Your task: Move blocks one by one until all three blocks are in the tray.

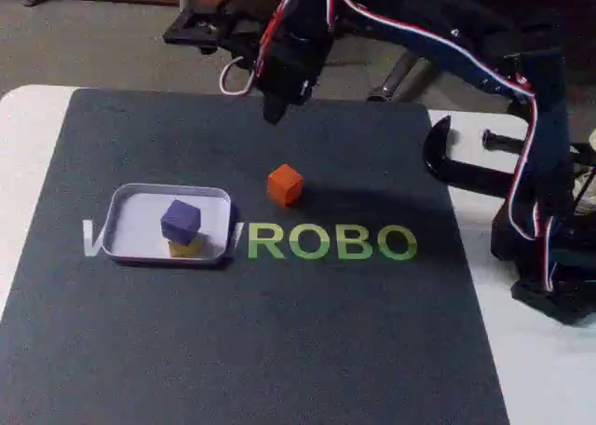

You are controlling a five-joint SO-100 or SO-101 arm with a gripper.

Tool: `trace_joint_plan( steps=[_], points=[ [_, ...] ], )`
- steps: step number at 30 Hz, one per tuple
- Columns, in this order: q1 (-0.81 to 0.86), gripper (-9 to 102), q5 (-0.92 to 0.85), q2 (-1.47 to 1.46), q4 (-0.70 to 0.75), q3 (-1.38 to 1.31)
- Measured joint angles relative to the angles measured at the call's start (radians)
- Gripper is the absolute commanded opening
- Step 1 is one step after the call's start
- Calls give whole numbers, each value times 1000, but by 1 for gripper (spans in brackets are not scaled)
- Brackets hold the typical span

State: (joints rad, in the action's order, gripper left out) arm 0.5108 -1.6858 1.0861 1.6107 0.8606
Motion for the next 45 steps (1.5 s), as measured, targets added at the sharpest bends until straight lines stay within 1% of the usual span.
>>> trace_joint_plan(
  steps=[5,10,13,17,21,24,29,32,35,45],
  points=[
    [-2,-7,-21,-71,-64,3],
    [25,-7,-61,-75,-77,25],
    [25,-8,-92,-17,-75,110],
    [44,-8,-132,178,-112,314],
    [49,-7,-138,376,-201,551],
    [28,-7,-130,449,-273,684],
    [-6,-6,-103,525,-500,920],
    [-21,-4,-87,502,-577,936],
    [-28,-2,-81,477,-623,943],
    [5,9,-78,476,-643,966]
  ],
)
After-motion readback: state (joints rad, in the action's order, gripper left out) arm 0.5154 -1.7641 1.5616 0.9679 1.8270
